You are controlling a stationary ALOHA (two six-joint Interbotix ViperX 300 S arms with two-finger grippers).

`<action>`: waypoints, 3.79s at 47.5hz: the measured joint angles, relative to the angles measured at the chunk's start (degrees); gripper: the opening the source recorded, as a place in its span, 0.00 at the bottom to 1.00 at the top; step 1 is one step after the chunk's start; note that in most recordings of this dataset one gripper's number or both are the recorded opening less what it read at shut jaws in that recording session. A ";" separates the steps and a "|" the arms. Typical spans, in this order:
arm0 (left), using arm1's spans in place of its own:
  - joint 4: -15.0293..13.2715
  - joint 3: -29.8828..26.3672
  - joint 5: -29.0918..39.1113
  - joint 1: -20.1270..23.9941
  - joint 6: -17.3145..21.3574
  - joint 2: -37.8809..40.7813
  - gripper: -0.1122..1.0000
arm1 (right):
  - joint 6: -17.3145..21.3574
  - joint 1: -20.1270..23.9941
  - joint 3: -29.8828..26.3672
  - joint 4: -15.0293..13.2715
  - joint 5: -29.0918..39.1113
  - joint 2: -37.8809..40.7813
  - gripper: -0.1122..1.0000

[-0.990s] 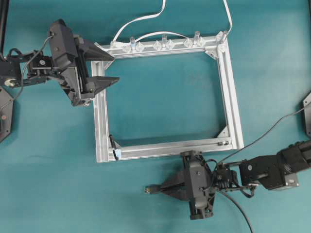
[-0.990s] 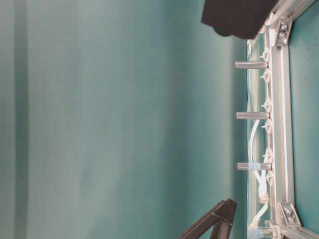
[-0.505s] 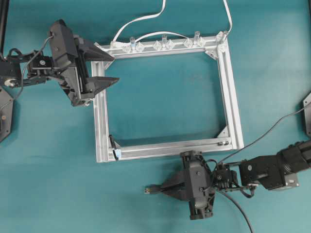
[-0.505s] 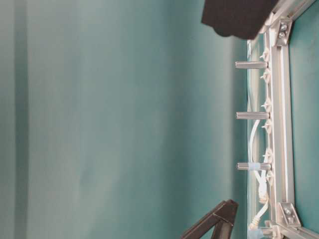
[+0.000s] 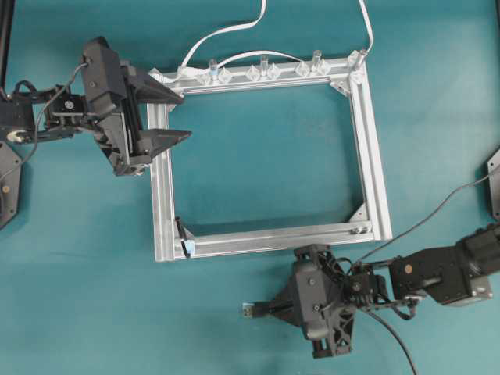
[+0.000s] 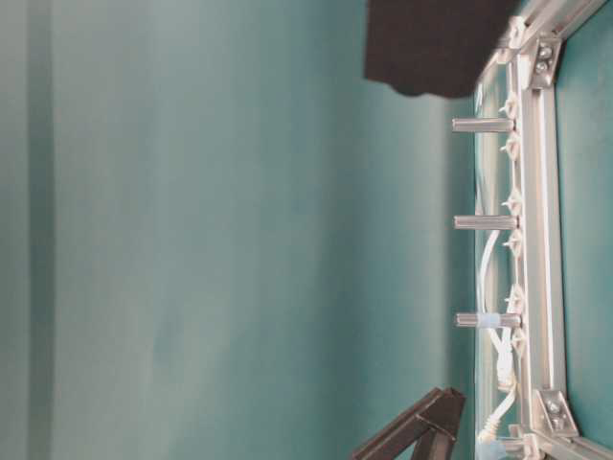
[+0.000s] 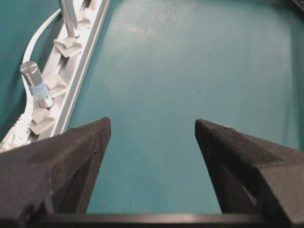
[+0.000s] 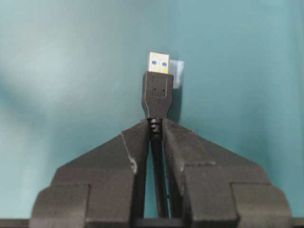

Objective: Insert the wire through the string loop located on the left side.
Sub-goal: 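Lift the USB plug with the right gripper toward the black cable-tie loop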

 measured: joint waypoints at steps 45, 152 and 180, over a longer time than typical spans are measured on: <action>-0.09 3.08 2.20 -1.49 0.00 -5.19 0.83 | -6.50 -7.38 -2.46 -0.62 9.32 -8.44 0.20; 0.00 6.06 8.53 -4.57 -0.09 -10.37 0.83 | -6.68 -16.08 -4.22 -6.77 12.30 -5.36 0.20; 0.00 6.86 10.81 -4.92 0.00 -13.36 0.83 | -6.68 -16.08 -4.22 -6.77 12.39 -5.36 0.20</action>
